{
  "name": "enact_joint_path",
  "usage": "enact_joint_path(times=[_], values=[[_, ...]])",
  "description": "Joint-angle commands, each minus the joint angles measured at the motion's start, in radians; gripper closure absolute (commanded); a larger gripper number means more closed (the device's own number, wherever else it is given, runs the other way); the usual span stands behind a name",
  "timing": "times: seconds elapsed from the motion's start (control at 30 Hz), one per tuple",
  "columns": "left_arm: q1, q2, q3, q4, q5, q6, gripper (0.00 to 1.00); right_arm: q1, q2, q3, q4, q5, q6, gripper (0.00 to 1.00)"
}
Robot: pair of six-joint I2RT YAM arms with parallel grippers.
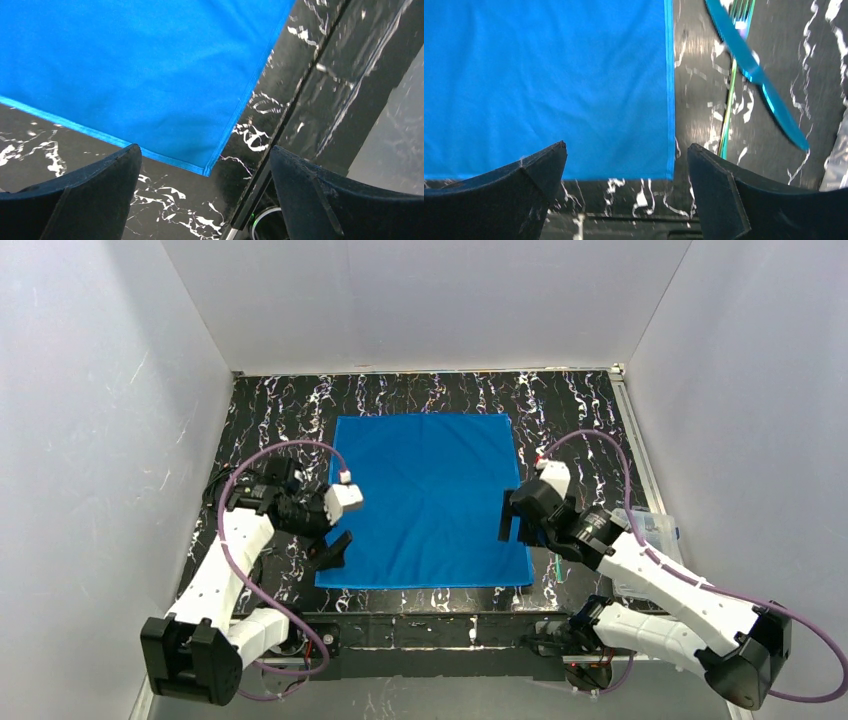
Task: Fold the napkin into a case and place the utensils inside
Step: Pick up the flattened napkin from the center of the board.
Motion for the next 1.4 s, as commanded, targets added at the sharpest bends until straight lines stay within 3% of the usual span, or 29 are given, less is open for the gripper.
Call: enact_joint_path(times=[0.0, 0.3, 0.63, 0.7, 0.83, 0.87, 1.0, 1.17, 1.37], values=[[-0.085, -0.054, -0.097, 0.015, -0.108, 0.095, 0.02, 0.088, -0.029, -0.088, -0.159, -0.011, 0.184, 0.01], [-0.194, -0.033, -0.232, 0.068, -0.300, 0.247, 0.03, 0.103, -0.042, -0.222, -0.004, -0.104, 0.168, 0.01], [-0.198, -0.013, -0.387, 0.265, -0.420, 0.356, 0.20, 0.104, -0.037, -0.333, 0.208, -0.161, 0.095, 0.01], [-0.196, -0.011, -0.389, 0.280, -0.418, 0.356, 0.26, 0.104, -0.018, -0.335, 0.237, -0.167, 0.076, 0.01], [-0.197, 0.017, -0.387, 0.294, -0.421, 0.353, 0.52, 0.100, 0.031, -0.338, 0.291, -0.181, 0.050, 0.05], [-0.197, 0.024, -0.386, 0.300, -0.422, 0.343, 0.58, 0.097, 0.046, -0.338, 0.297, -0.183, 0.046, 0.06], [-0.197, 0.024, -0.390, 0.311, -0.420, 0.323, 0.63, 0.086, 0.056, -0.333, 0.285, -0.178, 0.030, 0.07], [-0.197, 0.007, -0.388, 0.311, -0.409, 0.319, 0.73, 0.082, 0.025, -0.282, 0.106, -0.125, 0.077, 0.04], [-0.198, -0.005, -0.367, 0.291, -0.390, 0.295, 0.77, 0.083, -0.004, -0.319, 0.082, -0.173, 0.140, 0.07]])
